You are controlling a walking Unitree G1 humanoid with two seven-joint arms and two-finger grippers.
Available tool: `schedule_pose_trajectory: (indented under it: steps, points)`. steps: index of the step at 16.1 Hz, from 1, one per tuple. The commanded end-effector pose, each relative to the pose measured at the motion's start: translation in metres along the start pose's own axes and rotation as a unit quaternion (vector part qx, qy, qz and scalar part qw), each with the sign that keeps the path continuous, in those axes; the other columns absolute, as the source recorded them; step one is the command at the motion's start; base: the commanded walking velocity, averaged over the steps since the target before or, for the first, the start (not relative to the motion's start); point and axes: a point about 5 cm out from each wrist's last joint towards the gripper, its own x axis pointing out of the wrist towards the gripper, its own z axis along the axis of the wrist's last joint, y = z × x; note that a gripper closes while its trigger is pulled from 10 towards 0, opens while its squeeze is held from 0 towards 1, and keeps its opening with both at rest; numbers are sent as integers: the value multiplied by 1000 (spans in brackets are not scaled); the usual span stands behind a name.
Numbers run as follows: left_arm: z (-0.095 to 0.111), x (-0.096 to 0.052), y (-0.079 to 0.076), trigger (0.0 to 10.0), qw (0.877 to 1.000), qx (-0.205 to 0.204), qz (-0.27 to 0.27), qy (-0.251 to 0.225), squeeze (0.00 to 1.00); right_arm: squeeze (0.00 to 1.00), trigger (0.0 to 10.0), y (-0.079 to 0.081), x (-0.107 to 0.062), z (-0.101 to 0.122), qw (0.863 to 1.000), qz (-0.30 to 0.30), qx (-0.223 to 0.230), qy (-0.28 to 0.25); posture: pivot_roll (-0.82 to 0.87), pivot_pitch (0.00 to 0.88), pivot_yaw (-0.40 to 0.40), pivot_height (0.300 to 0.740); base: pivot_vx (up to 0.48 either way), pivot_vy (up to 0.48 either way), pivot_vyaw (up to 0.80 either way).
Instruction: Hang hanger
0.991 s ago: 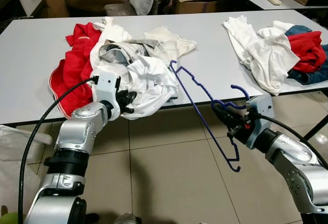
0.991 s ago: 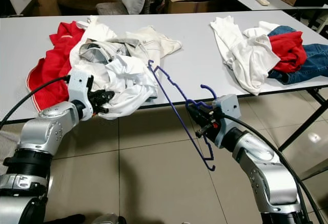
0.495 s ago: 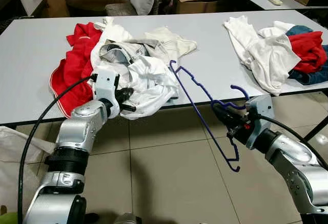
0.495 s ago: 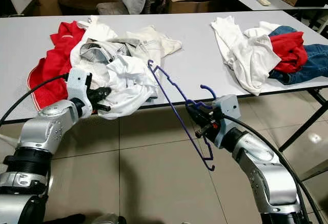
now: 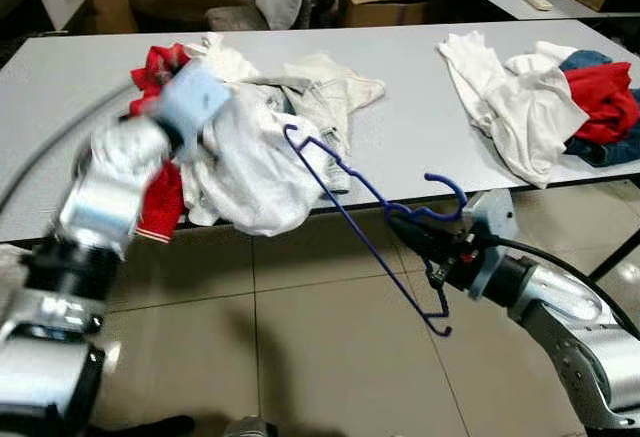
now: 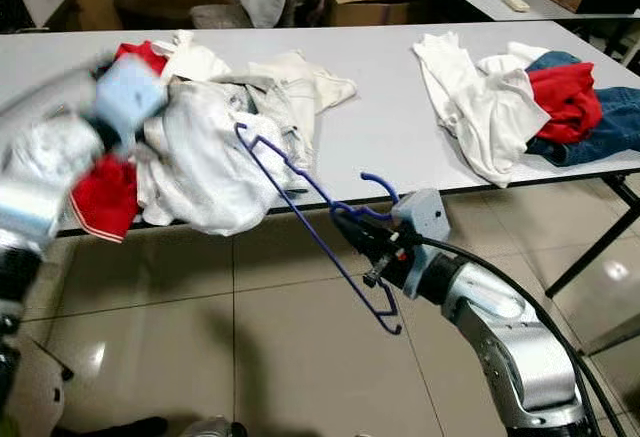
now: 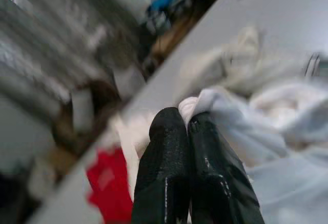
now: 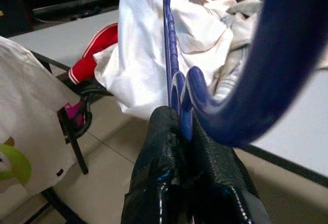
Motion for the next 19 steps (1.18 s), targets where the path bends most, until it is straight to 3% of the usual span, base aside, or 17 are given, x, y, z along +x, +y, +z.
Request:
schedule_pose_trajectory:
  steps: [1,3,6,9,12,16,19]
  points:
    - [9,2,-2,0,998,51,-23,-14,0,0,10000,1,3,5,1000,8,-11,-5,-85,0,6,740,0,0,0]
    - [29,1,7,0,988,144,-36,-44,0,0,10000,-3,8,9,1000,4,-20,-8,-79,0,3,740,0,0,0]
    - [52,-1,28,0,975,202,20,-95,0,0,10000,-4,14,17,999,7,-28,-20,-78,0,3,740,0,0,0]
    - [70,-5,37,0,970,198,38,-135,0,0,10000,-6,18,12,1000,-1,-21,-1,-72,0,-7,740,0,0,0]
    - [51,-7,21,0,976,186,-17,-109,0,0,10000,-5,21,4,1000,-13,-4,7,-72,0,-14,740,0,0,0]
    - [47,-11,8,0,978,171,-62,-103,0,0,10000,0,28,2,1000,4,6,12,-67,0,-18,740,0,0,0]
    - [49,-10,1,0,982,135,-74,-107,0,0,10000,8,36,-3,999,41,5,27,-63,0,-24,740,0,0,0]
